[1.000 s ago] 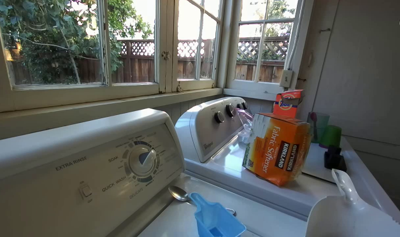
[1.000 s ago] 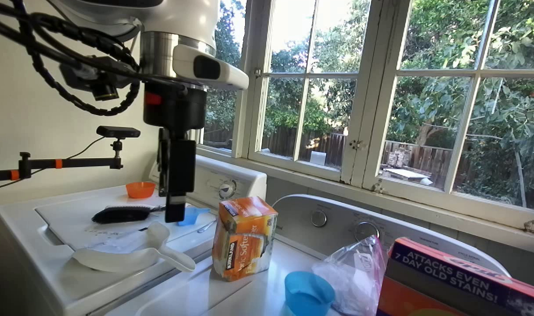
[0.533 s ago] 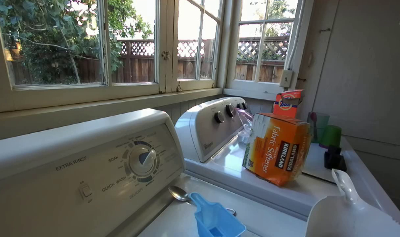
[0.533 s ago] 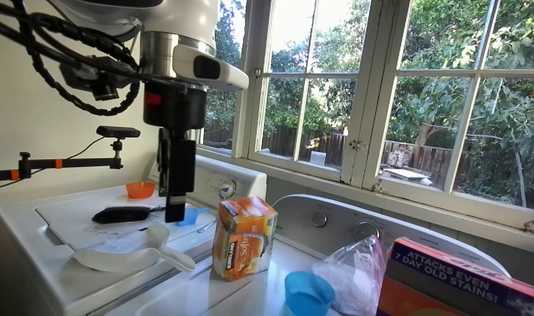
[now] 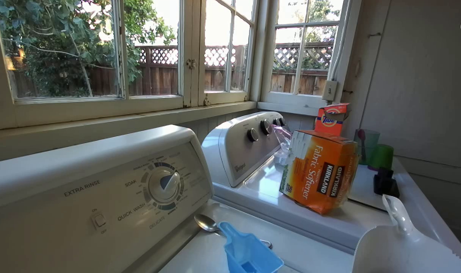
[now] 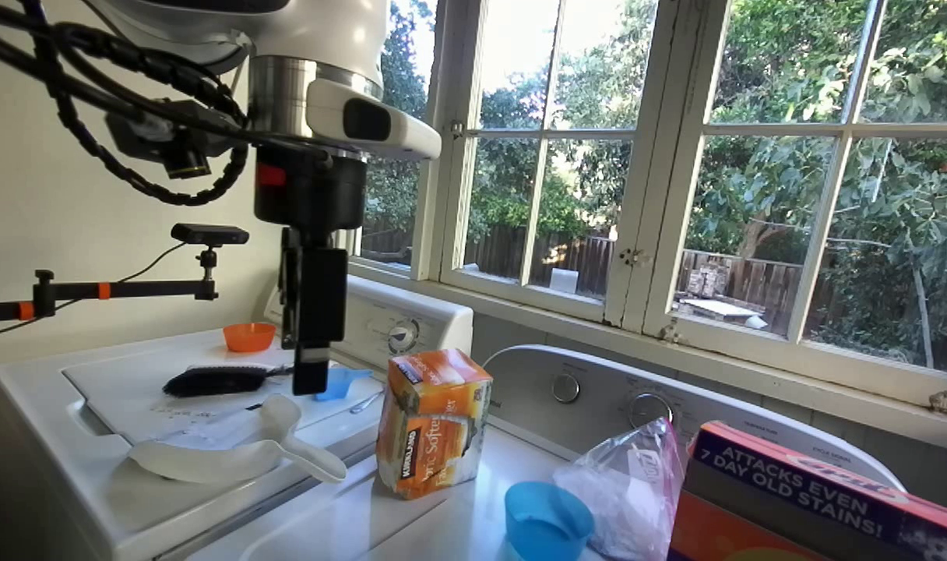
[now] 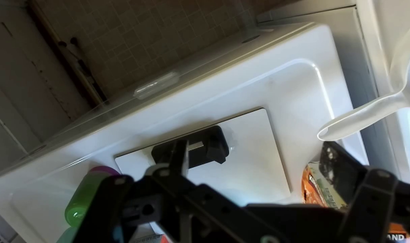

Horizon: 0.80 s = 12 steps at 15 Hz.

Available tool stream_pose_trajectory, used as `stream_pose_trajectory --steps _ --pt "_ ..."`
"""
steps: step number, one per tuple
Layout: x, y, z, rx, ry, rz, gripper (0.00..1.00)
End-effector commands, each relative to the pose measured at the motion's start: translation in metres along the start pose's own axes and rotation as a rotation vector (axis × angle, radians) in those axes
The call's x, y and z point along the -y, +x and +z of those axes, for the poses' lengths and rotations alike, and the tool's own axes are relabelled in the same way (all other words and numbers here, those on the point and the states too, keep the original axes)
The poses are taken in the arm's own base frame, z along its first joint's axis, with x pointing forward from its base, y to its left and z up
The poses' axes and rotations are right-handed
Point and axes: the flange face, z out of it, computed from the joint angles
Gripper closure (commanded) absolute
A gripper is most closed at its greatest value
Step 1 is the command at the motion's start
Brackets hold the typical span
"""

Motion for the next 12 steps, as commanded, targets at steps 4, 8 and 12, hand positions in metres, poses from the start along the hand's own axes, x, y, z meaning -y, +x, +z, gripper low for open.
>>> stream_pose_trajectory --steps 4,8,12 --pt "0.001 0.014 0.002 -0.065 -0.039 -0.067 0.0" --pt "0.004 0.038 0.014 -0.095 -0.054 -0.141 0.0" --pt "0.008 0.068 0.029 -0.127 -0.077 -0.13 0.0"
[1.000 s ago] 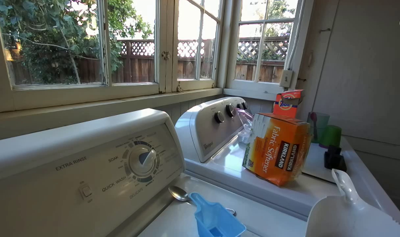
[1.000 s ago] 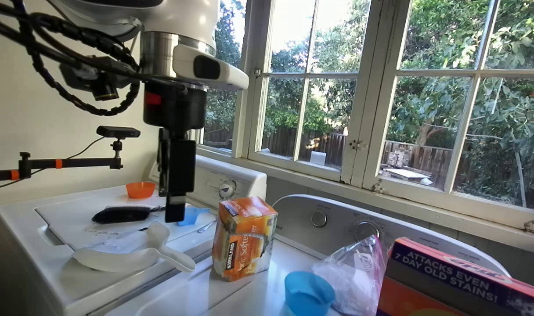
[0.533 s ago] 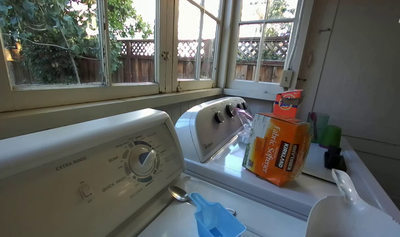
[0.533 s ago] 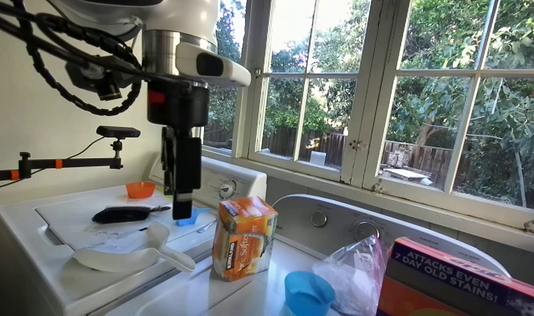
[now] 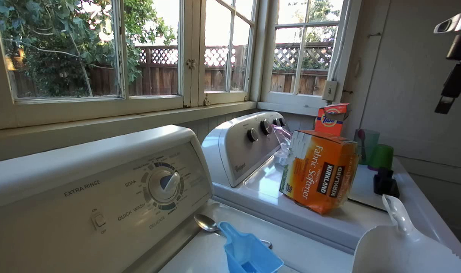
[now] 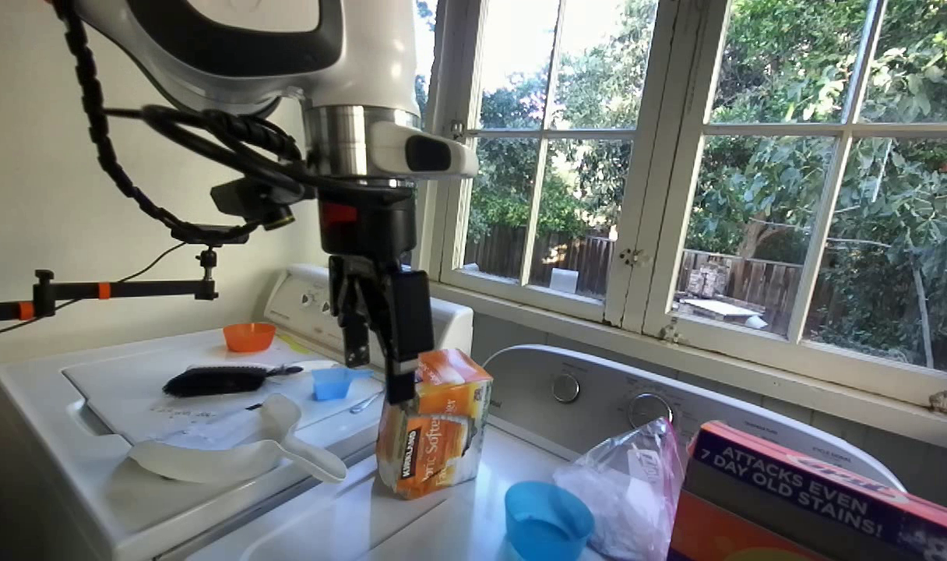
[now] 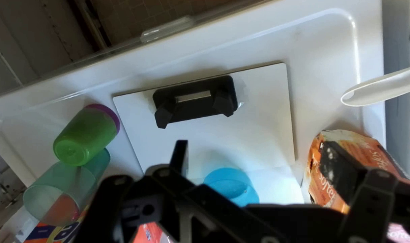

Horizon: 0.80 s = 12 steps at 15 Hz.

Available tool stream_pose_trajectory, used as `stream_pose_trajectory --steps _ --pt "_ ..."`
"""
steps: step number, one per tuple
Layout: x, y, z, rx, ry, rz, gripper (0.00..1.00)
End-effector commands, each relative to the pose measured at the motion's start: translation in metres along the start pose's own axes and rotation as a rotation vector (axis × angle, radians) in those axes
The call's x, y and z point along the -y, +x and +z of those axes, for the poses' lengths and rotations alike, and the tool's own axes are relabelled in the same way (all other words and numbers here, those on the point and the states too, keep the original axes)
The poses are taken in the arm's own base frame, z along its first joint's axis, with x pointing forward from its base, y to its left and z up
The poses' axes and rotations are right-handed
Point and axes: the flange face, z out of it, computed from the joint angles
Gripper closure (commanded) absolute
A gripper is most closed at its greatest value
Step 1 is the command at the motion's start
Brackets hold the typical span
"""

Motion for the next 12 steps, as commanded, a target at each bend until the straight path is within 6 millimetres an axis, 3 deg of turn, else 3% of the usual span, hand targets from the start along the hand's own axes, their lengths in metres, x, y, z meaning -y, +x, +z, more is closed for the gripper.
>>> stream_pose_trajectory --steps 1,12 --pt "0.0 0.033 0.017 -0.008 -0.032 -0.002 0.0" --pt "-0.031 0.139 0.057 0.053 -0.017 0.227 0.0"
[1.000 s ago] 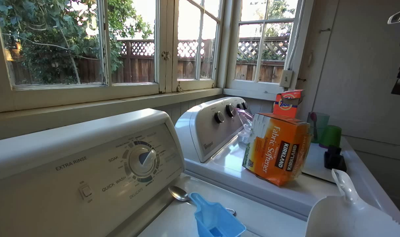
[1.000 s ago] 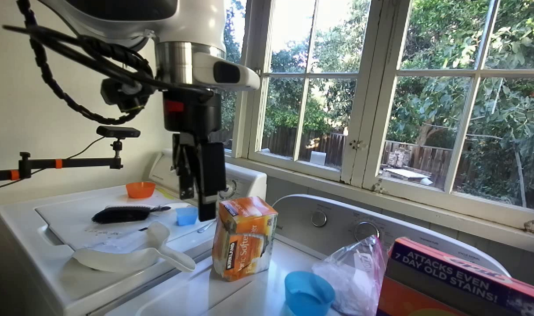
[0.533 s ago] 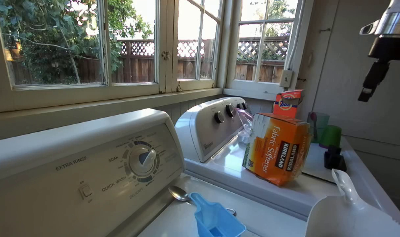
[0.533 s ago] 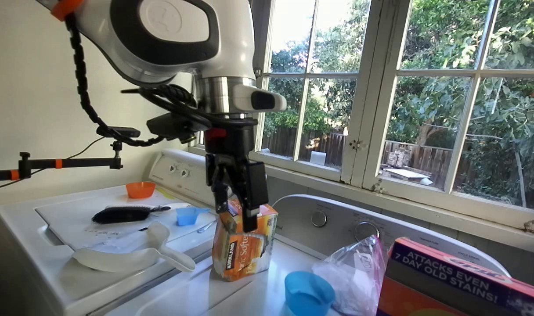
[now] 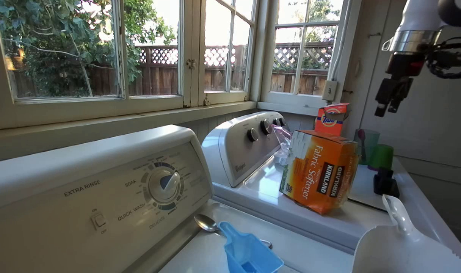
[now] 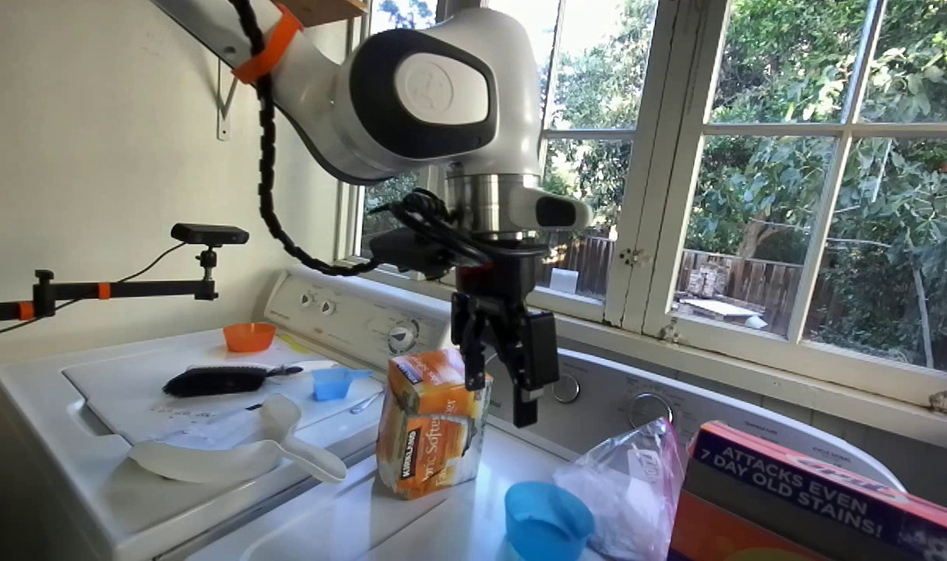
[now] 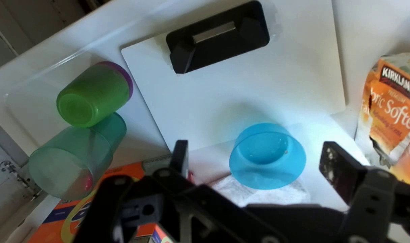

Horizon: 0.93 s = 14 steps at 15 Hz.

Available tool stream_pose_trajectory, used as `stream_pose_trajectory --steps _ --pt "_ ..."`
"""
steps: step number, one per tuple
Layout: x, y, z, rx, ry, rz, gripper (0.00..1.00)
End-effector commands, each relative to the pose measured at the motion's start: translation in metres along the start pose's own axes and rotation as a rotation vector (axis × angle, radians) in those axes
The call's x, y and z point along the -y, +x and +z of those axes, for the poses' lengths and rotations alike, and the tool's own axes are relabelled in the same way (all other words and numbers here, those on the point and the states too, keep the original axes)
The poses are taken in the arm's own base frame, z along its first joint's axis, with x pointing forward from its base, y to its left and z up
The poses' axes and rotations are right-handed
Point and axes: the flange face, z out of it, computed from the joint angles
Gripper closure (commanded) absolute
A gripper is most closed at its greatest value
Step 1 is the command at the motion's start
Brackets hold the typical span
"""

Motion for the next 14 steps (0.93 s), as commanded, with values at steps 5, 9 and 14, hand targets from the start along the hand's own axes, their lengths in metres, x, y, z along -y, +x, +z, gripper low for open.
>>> stream_pose_trajectory --steps 5,9,14 --pt "0.001 0.035 0.021 0.039 0.009 0.115 0.0" --pt "0.001 0.035 0.019 0.042 0.001 0.185 0.0" --pt "0.009 0.052 0.059 0.081 -0.03 0.381 0.0"
